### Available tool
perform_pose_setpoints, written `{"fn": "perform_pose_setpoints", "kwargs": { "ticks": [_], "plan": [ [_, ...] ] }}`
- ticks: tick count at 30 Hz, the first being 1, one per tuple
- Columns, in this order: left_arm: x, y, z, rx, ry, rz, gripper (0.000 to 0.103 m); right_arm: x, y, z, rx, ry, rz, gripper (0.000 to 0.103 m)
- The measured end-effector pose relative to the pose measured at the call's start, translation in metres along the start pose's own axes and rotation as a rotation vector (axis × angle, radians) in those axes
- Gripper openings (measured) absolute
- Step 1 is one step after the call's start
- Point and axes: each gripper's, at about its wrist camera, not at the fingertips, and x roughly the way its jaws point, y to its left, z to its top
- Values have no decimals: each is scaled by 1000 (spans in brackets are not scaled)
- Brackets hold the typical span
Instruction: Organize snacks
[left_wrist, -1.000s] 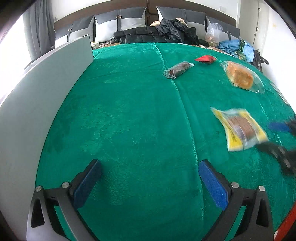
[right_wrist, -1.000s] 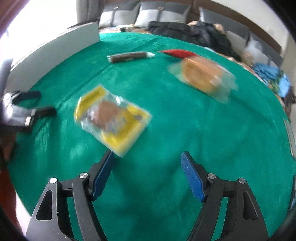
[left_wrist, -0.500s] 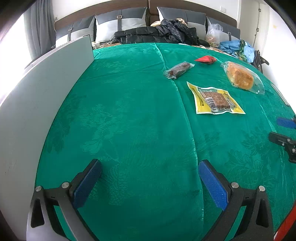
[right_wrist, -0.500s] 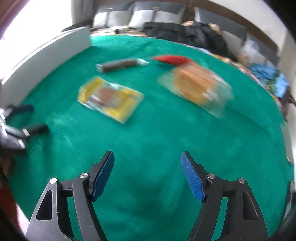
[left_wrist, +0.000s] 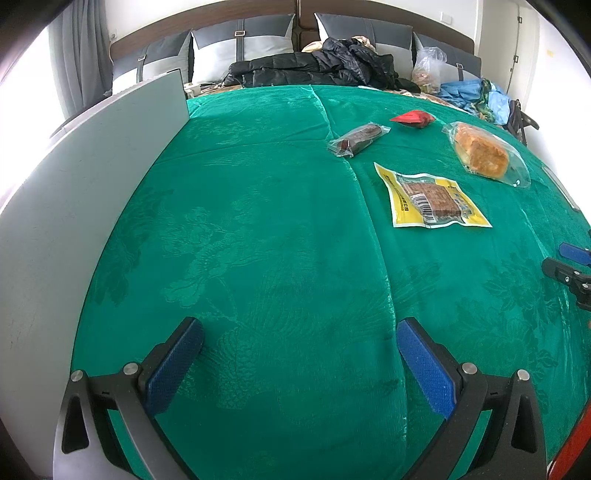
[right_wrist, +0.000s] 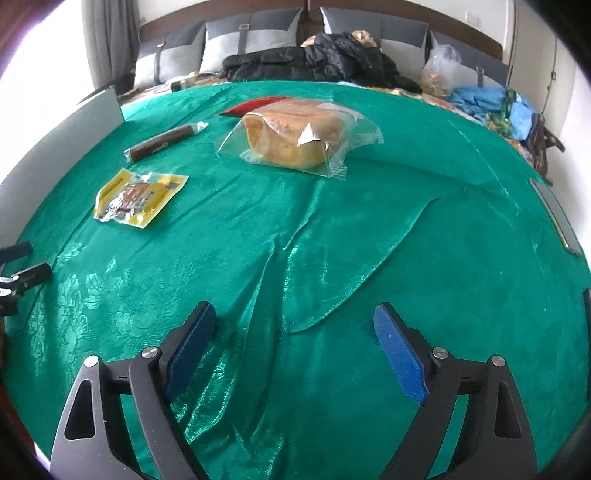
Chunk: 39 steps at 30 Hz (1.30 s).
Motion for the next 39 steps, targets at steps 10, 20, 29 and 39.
{"fn": "perform_pose_setpoints", "kwargs": {
  "ticks": [10, 20, 29, 39],
  "plan": [
    [0, 0, 0, 1, 0, -1, 103, 0, -1, -2, 3, 1, -1, 91],
    [0, 0, 0, 1, 0, 0, 103, 0, -1, -2, 3, 1, -1, 91],
    [0, 0, 0, 1, 0, 1, 103, 0, -1, -2, 4, 1, 0, 92],
    [0, 1, 0, 0, 0, 2, 103, 0, -1, -2, 4, 1, 0, 92]
  ]
}}
